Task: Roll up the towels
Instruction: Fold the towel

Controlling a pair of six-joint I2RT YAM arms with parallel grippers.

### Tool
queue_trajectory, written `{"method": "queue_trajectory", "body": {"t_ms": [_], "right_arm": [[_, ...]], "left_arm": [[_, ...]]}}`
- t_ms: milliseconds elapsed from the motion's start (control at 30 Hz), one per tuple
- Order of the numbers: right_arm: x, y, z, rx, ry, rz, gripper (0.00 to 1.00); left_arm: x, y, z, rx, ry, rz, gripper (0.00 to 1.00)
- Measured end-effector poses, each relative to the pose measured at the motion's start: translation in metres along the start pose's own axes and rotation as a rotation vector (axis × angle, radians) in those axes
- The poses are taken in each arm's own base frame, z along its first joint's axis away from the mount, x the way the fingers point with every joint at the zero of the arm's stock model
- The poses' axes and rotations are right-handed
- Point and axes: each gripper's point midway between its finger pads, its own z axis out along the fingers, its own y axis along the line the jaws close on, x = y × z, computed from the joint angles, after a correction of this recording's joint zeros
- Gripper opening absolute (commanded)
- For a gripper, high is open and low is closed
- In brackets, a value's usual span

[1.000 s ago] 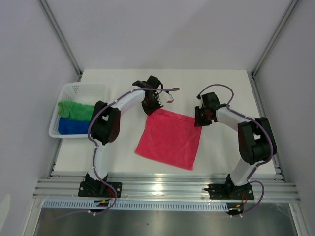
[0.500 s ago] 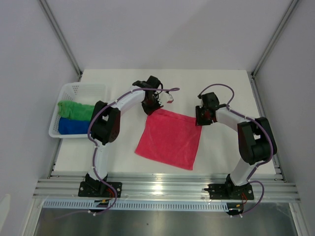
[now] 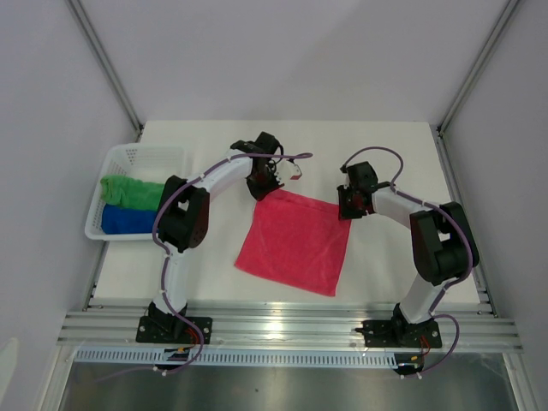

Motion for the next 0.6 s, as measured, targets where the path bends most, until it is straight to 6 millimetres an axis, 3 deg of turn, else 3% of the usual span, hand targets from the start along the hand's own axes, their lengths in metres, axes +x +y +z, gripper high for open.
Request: {"method": "queue_trajectory", "body": {"t_ms": [267, 467, 600], "right_arm": [[0.0031, -0.0031, 0.0046, 0.031, 0.008, -0.010, 0.20], [0.0038, -0.0020, 0.0062, 0.043, 0.006, -0.023, 0.00], [0.0038, -0.0016, 0.0062, 0.043, 0.006, -0.023, 0.00]], "left_arm": [[0.0000, 0.0000, 0.0000, 0.000, 0.000, 0.000, 0.01], [0.0000, 0.0000, 0.0000, 0.000, 0.000, 0.000, 0.01], [0.0000, 0.0000, 0.0000, 0.000, 0.000, 0.000, 0.01]]}}
